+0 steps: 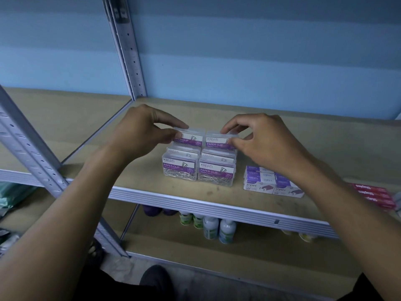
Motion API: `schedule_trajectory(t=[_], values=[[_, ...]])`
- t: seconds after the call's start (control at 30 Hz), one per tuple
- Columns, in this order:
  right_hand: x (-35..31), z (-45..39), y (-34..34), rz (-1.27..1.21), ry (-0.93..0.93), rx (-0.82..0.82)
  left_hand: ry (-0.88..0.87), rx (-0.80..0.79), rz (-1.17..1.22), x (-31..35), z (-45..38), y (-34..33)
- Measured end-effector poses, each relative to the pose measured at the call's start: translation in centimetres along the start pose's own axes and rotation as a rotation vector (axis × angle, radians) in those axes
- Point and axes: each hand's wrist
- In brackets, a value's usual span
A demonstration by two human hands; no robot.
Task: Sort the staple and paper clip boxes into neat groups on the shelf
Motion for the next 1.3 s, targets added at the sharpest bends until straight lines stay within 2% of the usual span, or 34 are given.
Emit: schedule_trajectory(t=[0.73, 0.87, 1.07, 1.17, 1.3], values=[[0.4, 0.1, -0.4, 0.045, -0.015, -0.119, 0.08, -0.154, 0.142, -1.1, -0.3, -0.2], [0.2, 0.1, -0.1, 0.065, -0.005, -0.15, 0.079, -0.171, 0.122, -1.1, -0.1, -0.1], [-0.5, 0.7, 0.4, 0.104, -0.056, -0.334, 0.132, -0.338, 0.034, -0.7, 1.0, 1.1], [-0.8, 0.7, 0.3, 0.129, -0.048, -0.347, 0.171, -0.395, 0.011, -0.6, 1.3, 1.3], [-0.7, 0.7, 0.1, 0.146, -0.036, -0.328, 0.173, -0.385, -0.004, -0.2, 1.5, 1.1]])
Point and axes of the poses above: each hand's wrist, its own z-axis away from the middle knuckle, its own y-axis out of the back of the hand, x = y × z, and after that the axes turned 12 degrees about -x, right-handed
